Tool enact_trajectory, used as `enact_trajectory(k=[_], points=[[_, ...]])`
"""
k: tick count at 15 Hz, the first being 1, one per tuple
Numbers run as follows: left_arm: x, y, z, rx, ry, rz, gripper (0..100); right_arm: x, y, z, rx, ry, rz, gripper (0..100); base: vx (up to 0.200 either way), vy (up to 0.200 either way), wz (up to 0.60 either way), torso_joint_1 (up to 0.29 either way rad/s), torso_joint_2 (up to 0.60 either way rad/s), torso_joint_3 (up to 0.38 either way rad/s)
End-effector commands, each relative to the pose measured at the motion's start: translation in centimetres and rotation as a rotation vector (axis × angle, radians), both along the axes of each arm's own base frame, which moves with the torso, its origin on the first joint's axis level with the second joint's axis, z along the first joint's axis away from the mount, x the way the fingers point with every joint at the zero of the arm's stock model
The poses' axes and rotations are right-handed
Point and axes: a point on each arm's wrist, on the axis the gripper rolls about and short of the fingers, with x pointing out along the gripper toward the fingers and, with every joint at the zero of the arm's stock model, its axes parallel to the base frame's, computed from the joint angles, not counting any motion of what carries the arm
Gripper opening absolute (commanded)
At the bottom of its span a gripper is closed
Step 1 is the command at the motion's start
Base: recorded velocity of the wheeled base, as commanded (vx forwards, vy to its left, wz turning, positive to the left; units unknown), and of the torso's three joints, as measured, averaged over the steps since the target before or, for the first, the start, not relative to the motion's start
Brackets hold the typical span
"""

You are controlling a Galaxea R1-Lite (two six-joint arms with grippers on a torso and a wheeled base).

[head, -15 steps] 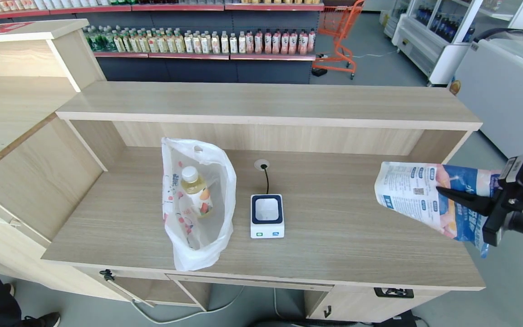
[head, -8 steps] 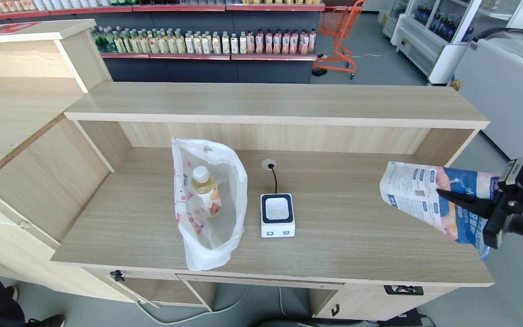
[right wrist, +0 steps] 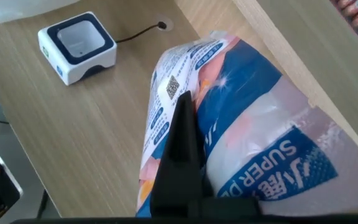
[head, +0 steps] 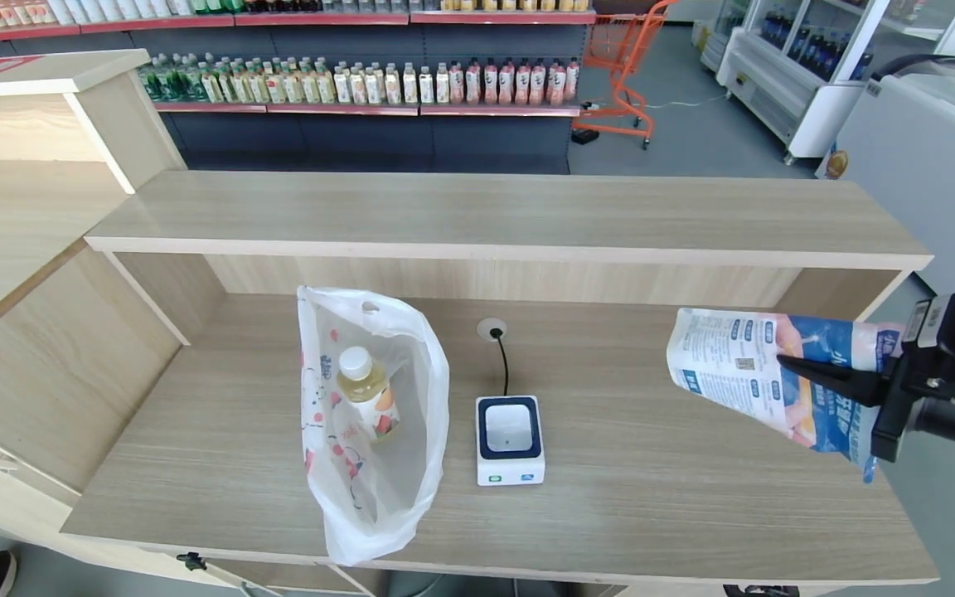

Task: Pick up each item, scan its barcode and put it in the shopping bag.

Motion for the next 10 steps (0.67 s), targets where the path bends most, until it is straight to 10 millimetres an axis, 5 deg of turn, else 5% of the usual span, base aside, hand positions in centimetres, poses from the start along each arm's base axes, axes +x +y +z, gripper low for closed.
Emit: enact_trajectory(k=[1,3,10], points=[[0.0,0.0,0.0,0.000,0.000,0.001,100,0.5,0.4,-0.6,0.004,0.028,0.035,0,0.000,0.000,0.00,0.000,0.00,0.000],[0.0,0.0,0.0,0.001,0.000,0.001,100,0.5,1.2,-0.9,0.008,0.039,0.087,0,0.000,0.000,0.00,0.000,0.00,0.000],[0.0,0.0,0.0,-0.003,0.000,0.001,100,-0.8,2.5,-1.9,0.001,0.067,0.146,0,0.000,0.171,0.00,-0.001,0.00,0.001]])
